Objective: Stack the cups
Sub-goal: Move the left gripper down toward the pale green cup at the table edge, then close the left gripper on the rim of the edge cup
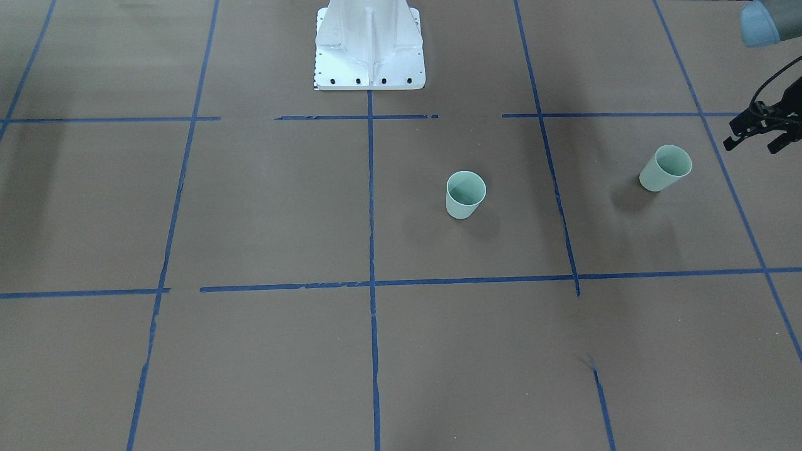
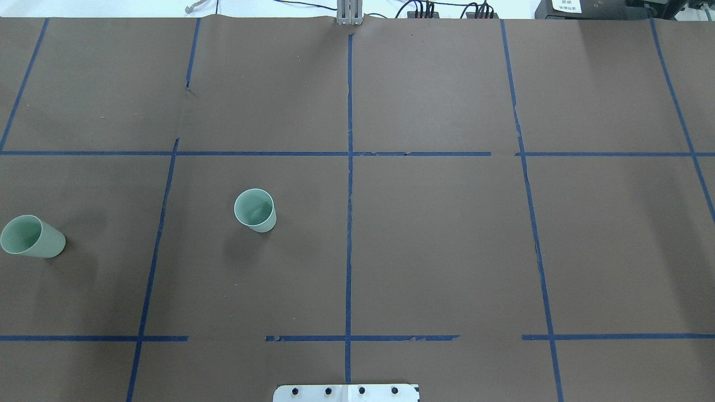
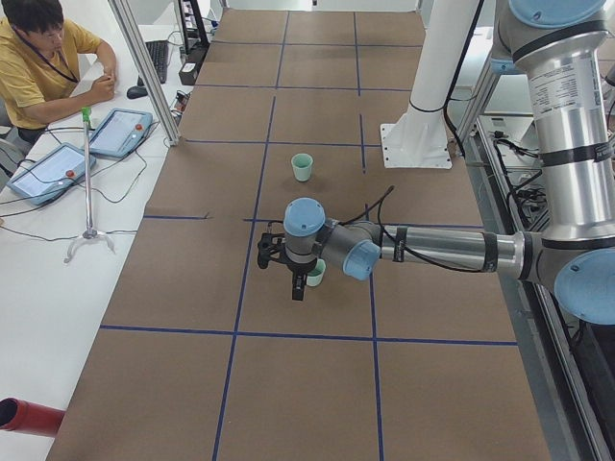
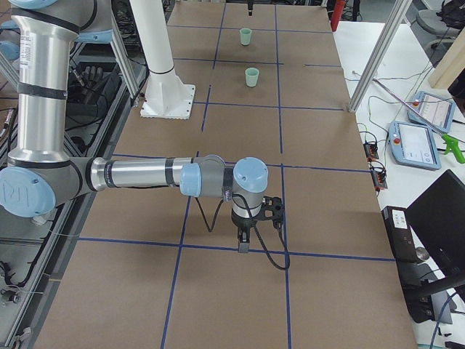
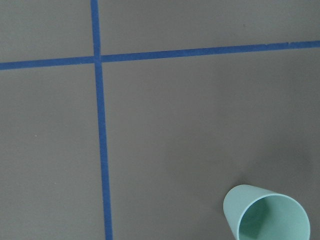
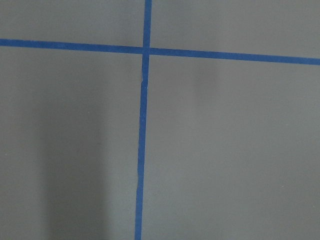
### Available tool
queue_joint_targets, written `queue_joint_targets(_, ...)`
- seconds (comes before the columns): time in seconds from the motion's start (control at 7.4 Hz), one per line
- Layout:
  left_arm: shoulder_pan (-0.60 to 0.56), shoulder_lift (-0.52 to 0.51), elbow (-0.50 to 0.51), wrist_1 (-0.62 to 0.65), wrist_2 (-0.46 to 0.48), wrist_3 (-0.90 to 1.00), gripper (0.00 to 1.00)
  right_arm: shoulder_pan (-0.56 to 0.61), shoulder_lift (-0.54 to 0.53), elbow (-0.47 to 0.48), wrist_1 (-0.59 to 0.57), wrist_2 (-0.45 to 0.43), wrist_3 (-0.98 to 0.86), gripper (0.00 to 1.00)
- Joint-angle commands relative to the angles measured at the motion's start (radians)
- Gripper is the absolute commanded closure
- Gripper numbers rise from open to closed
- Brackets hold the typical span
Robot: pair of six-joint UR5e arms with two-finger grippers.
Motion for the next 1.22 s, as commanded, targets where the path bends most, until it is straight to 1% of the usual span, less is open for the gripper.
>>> queue_joint_targets(0.0, 0.132, 0.014, 0.046, -0.199, 0.11, -0.269, 0.01, -0.001, 0.0, 0.0, 0.0, 0.0, 0.0, 0.0)
queue_joint_targets(0.14, 0.161, 0.016, 0.073, -0.245, 0.137, -0.296, 0.02, -0.001, 0.0, 0.0, 0.0, 0.0, 0.0, 0.0)
queue_joint_targets(0.41, 0.215, 0.008, 0.08, -0.25, 0.164, -0.359, 0.03, 0.001, 0.0, 0.0, 0.0, 0.0, 0.0, 0.0)
queue_joint_targets(0.54, 0.237, 0.006, 0.078, -0.25, 0.166, -0.367, 0.1, 0.001, -0.002, 0.0, 0.0, 0.0, 0.0, 0.0)
queue_joint_targets(0.68, 0.24, 0.006, 0.08, -0.25, 0.166, -0.365, 0.52, -0.001, 0.0, 0.0, 0.0, 0.0, 0.0, 0.0)
queue_joint_targets(0.81, 0.24, 0.008, 0.08, -0.244, 0.163, -0.362, 1.0, 0.001, 0.0, 0.0, 0.0, 0.0, 0.0, 0.0)
queue_joint_targets(1.08, 0.238, 0.008, 0.078, -0.245, 0.165, -0.358, 1.0, -0.001, 0.0, 0.0, 0.0, 0.0, 0.0, 0.0)
